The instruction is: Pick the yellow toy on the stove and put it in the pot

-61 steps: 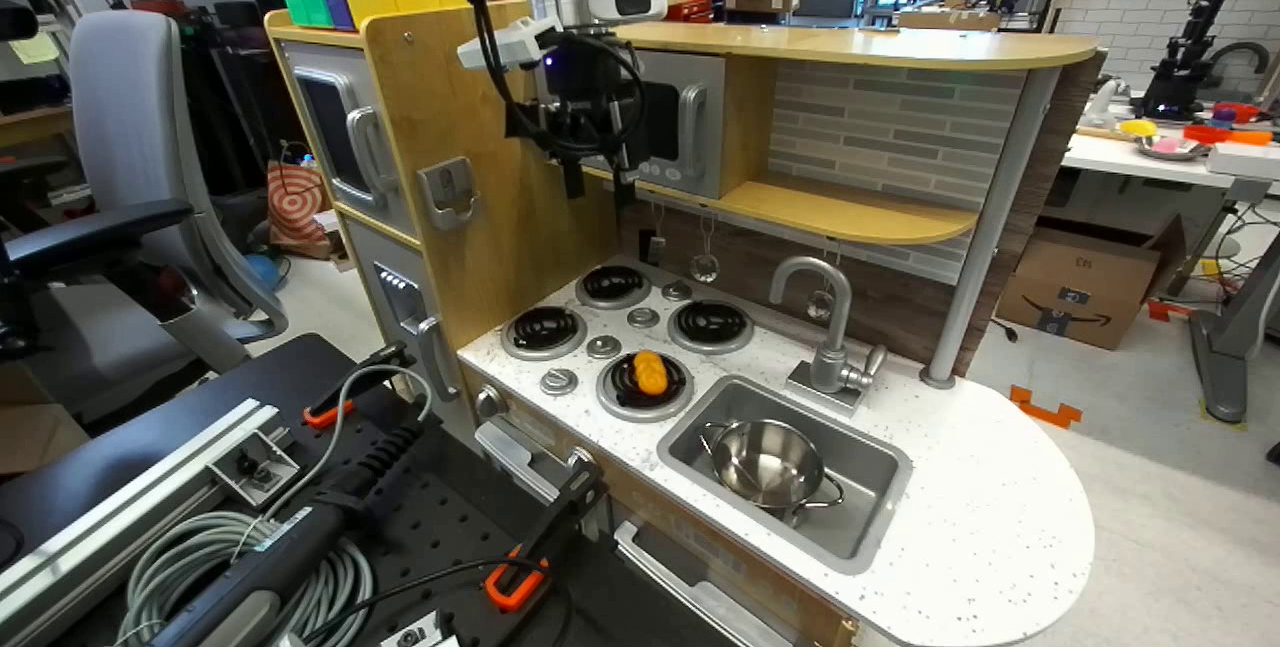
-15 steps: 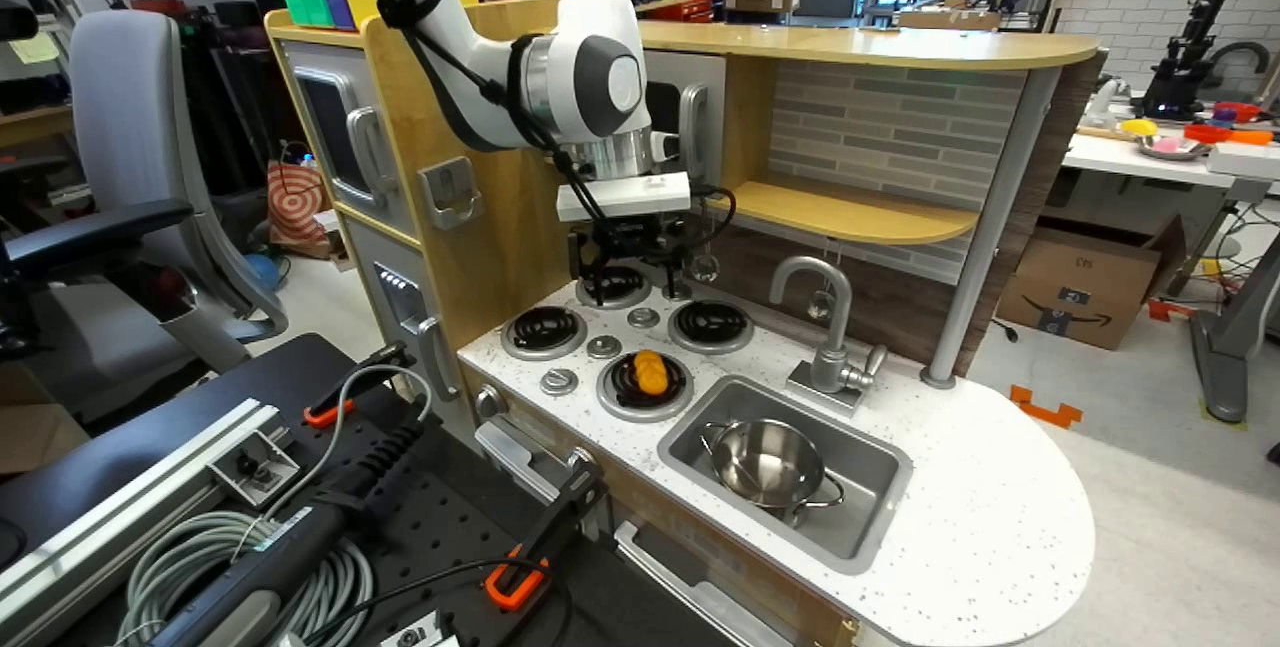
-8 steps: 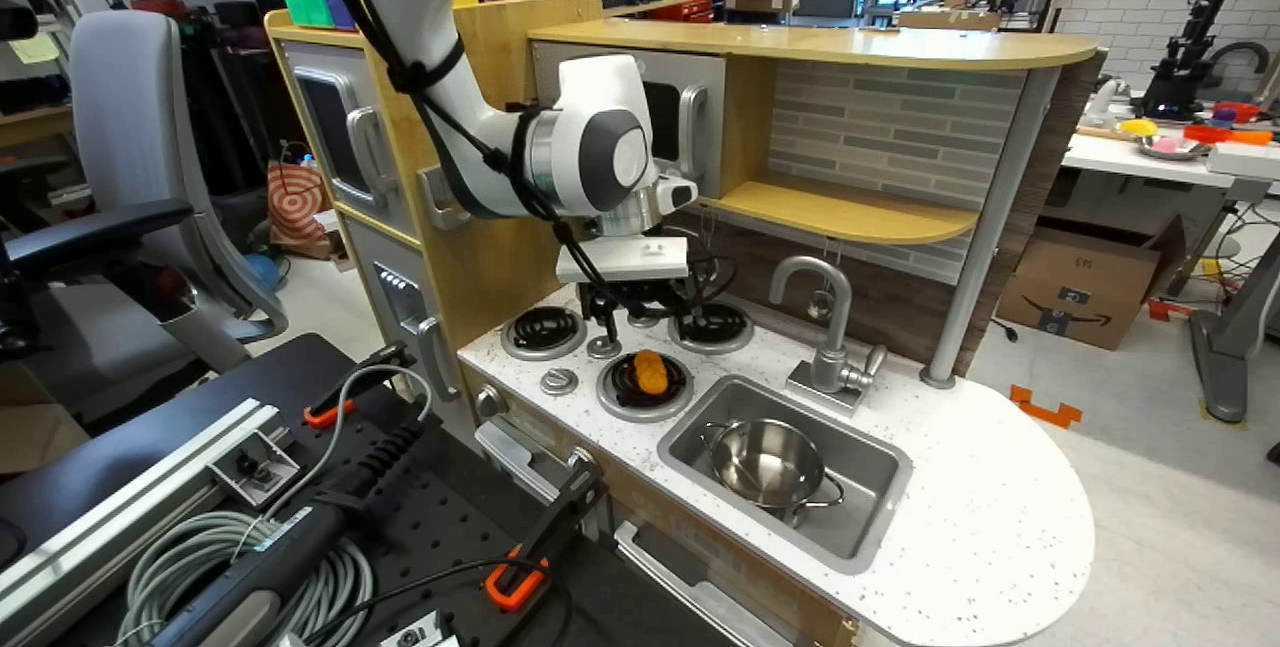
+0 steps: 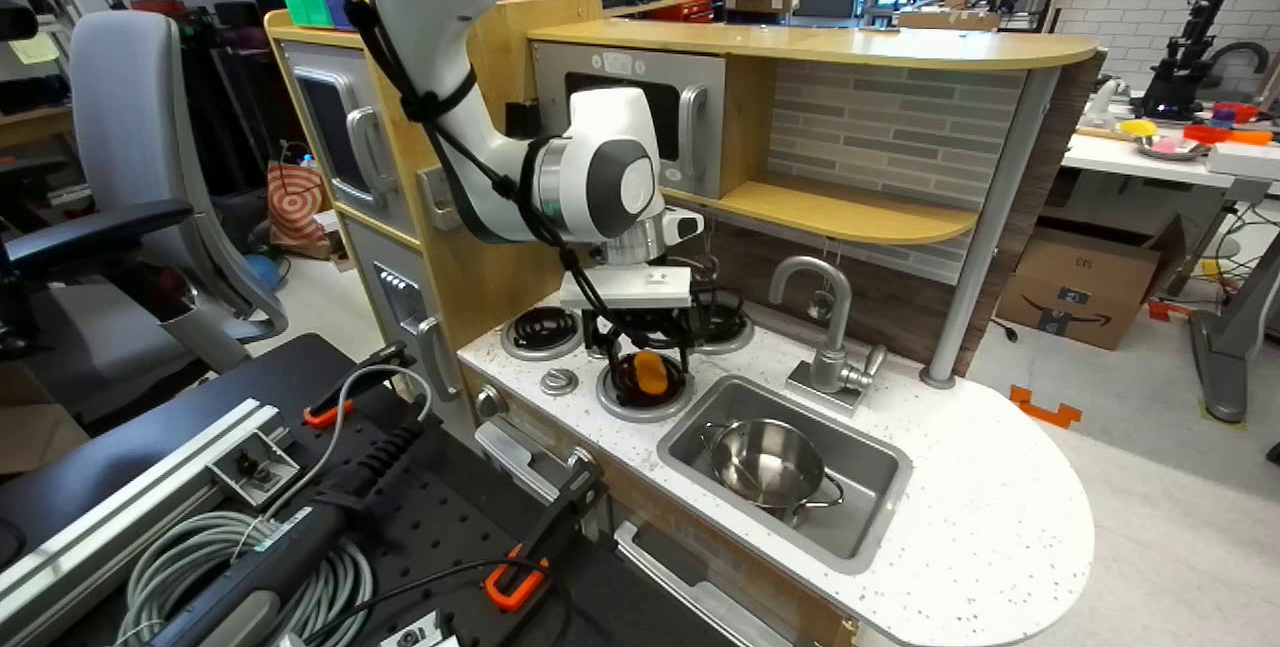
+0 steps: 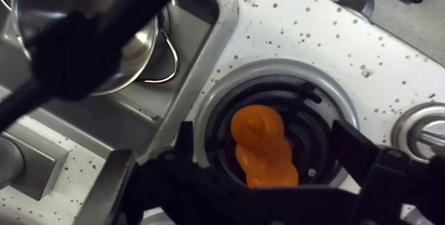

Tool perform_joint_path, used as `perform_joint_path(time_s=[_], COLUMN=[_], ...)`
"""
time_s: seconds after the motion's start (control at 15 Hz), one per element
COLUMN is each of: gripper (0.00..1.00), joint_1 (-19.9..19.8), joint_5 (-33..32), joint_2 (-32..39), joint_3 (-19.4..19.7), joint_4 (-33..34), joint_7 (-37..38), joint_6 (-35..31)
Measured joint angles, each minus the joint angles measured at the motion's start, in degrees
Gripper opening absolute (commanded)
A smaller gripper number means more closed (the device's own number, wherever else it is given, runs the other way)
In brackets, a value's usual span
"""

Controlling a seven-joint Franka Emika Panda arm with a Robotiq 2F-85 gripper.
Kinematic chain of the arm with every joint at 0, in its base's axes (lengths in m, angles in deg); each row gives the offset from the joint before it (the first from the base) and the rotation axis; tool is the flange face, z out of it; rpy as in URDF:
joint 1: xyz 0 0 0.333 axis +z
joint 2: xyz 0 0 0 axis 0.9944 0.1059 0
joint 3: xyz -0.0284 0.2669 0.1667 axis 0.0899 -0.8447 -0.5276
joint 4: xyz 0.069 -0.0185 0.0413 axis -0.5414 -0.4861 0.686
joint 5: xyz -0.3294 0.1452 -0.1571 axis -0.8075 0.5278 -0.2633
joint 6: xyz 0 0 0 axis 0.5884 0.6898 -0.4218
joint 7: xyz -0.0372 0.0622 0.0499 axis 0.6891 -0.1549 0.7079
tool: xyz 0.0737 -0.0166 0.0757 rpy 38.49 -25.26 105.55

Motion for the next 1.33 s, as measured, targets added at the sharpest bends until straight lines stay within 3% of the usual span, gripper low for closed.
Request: perform_joint_path(time_s=[0.53,0.6,0.67,0.8,1.07,1.33], gripper=[1.00,0.94,0.72,0.68,0.48,0.18], joint_1=[2.78,3.12,3.42,3.72,3.79,2.96], joint_5=[-0.04,-0.04,-0.04,-0.04,-0.03,0.92], joint_2=[3.72,4.53,5.38,6.87,7.20,5.69], joint_3=[-0.08,0.02,0.14,0.27,-0.06,-1.49], joint_4=[4.20,4.88,5.61,7.02,7.72,6.15], joint_7=[-0.32,-0.29,-0.26,-0.18,-0.15,0.07], joint_6=[-0.84,-0.84,-0.84,-0.84,-0.39,-0.03])
